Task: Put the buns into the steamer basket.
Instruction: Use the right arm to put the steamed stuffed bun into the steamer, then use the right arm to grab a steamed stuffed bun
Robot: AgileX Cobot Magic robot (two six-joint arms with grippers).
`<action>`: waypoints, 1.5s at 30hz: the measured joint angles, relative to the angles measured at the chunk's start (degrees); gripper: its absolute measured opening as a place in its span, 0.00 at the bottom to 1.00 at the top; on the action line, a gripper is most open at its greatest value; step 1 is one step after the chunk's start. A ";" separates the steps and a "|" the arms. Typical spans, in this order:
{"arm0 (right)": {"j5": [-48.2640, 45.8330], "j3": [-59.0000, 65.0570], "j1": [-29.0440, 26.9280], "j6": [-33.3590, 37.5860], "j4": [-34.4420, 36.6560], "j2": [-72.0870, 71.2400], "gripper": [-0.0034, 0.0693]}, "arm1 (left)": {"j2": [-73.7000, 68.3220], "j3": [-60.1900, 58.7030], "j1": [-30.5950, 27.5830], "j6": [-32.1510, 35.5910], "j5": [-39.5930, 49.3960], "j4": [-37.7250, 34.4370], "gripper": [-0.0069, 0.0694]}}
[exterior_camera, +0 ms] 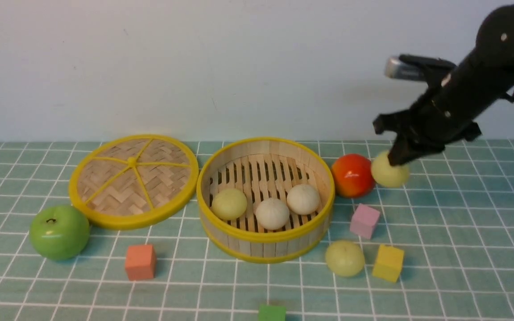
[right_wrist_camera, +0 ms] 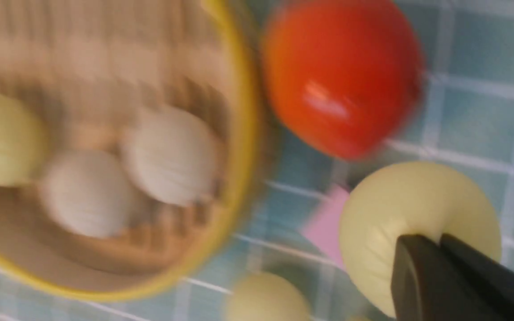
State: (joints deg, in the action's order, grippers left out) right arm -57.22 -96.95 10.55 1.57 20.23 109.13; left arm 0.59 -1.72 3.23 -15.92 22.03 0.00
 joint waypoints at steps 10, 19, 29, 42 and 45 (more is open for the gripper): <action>9.66 -8.81 8.35 4.67 7.90 8.53 0.05 | 0.00 0.00 0.00 0.00 0.00 0.31 0.22; 16.47 -9.18 9.01 5.62 7.81 18.89 0.06 | 0.00 0.00 0.00 0.00 0.00 0.00 0.24; 13.92 -9.25 9.01 5.83 4.52 13.82 0.38 | 0.00 0.00 0.00 0.00 0.00 0.00 0.25; 0.68 8.72 11.00 3.23 -2.91 -1.03 0.56 | 0.00 0.00 0.00 0.00 0.00 0.00 0.26; 3.56 15.30 11.90 3.05 -2.79 -0.35 0.49 | 0.00 0.00 0.00 0.00 0.00 0.31 0.26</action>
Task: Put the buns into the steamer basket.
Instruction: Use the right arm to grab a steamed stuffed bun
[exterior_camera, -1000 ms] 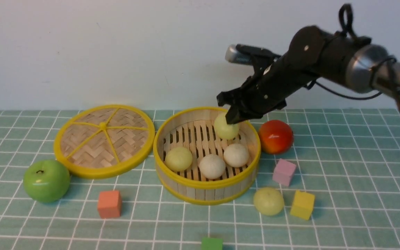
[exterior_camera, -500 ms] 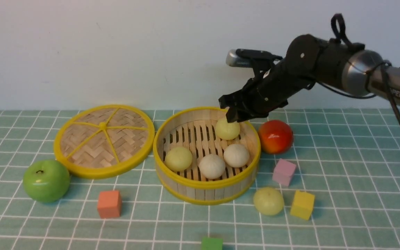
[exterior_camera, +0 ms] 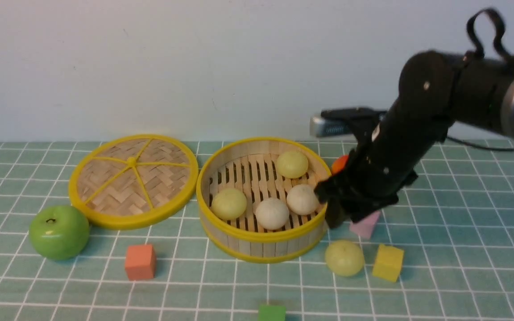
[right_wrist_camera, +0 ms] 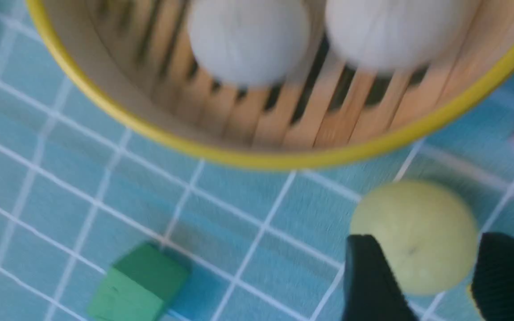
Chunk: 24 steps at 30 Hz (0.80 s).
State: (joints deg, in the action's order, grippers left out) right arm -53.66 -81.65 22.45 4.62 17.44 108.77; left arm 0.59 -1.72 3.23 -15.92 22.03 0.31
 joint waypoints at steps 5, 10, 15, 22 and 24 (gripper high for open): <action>4.44 3.80 0.09 -1.13 -0.24 1.63 0.39 | 0.00 0.00 0.00 0.00 0.00 0.00 0.26; 6.30 3.79 0.04 -1.30 -0.24 2.97 0.37 | 0.00 0.00 0.00 0.00 0.00 0.07 0.26; 6.60 3.79 0.04 -1.31 -0.24 4.58 0.37 | 0.00 0.00 0.00 0.00 0.00 0.12 0.26; 6.31 3.73 0.04 -1.47 -0.24 4.65 0.12 | 0.00 0.00 0.00 0.00 0.00 0.06 0.26; 5.12 3.08 0.04 -1.47 -0.24 4.65 0.07 | 0.00 0.00 0.00 0.00 0.00 0.06 0.26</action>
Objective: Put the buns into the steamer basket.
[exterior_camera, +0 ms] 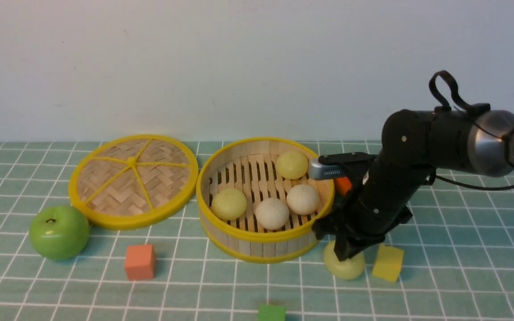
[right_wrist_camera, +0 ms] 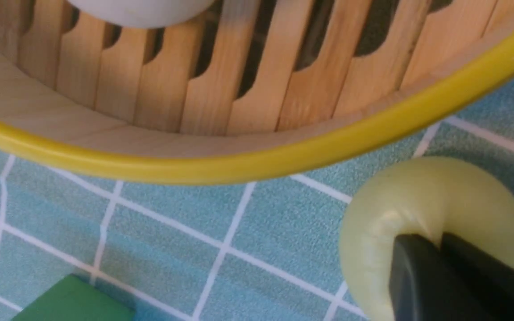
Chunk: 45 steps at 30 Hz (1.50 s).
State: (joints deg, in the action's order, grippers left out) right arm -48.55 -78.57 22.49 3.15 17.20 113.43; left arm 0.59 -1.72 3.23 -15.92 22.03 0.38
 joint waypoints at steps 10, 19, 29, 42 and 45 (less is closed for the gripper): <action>-9.89 -20.33 -0.04 0.25 0.52 -1.41 0.05 | 0.00 0.00 0.00 0.00 0.00 -0.06 0.28; 5.74 -27.48 -0.04 12.48 18.79 7.13 0.05 | 0.00 0.00 0.00 0.00 0.00 -0.06 0.29; 10.97 -27.43 -0.04 19.18 24.19 15.27 0.08 | 0.00 0.00 0.00 0.00 0.00 0.04 0.31; 7.49 -27.25 -0.24 19.46 22.51 13.17 0.64 | 0.00 0.00 0.00 0.00 0.00 0.07 0.31; 1.02 -27.25 -1.52 18.08 18.42 7.22 0.74 | 0.00 0.00 0.00 0.00 0.00 0.02 0.31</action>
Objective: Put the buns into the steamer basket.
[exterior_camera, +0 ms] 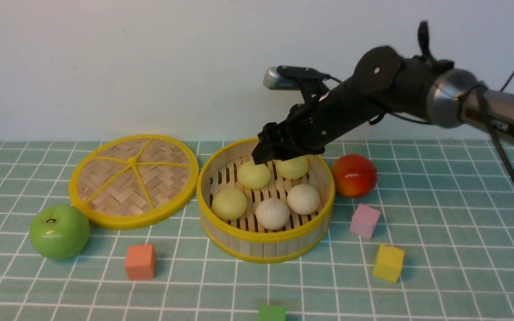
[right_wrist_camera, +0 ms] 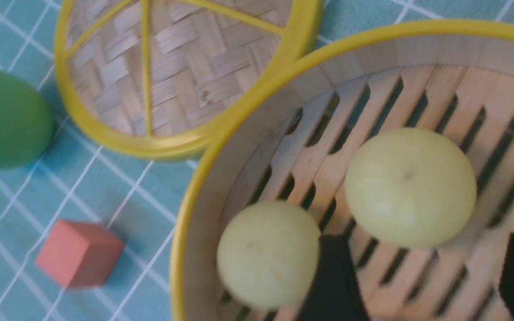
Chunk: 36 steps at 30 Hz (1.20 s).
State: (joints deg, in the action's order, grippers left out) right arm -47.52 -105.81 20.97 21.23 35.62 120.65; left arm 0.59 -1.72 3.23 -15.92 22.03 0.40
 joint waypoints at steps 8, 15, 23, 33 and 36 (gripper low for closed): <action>-15.69 0.79 -1.46 -18.14 -18.80 -19.28 0.39 | 0.00 0.00 0.00 0.00 0.00 -0.04 0.32; -19.90 12.35 5.54 -30.16 -33.72 -38.04 0.03 | 0.00 0.00 0.00 0.00 0.00 -0.06 0.32; -19.69 28.91 8.83 -31.21 -35.62 -54.90 0.03 | 0.00 0.00 0.00 0.00 0.00 -0.06 0.33; -24.56 38.72 8.83 -31.38 -35.62 -63.42 0.03 | 0.00 0.00 0.00 0.00 0.00 -0.40 0.35; -24.50 39.06 8.83 -31.40 -35.62 -63.55 0.03 | 0.00 0.00 0.00 0.00 0.00 -0.06 0.35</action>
State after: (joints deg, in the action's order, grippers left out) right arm -72.02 -66.75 29.81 -10.17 0.00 57.10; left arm 0.59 -1.72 3.23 -15.92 22.03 0.34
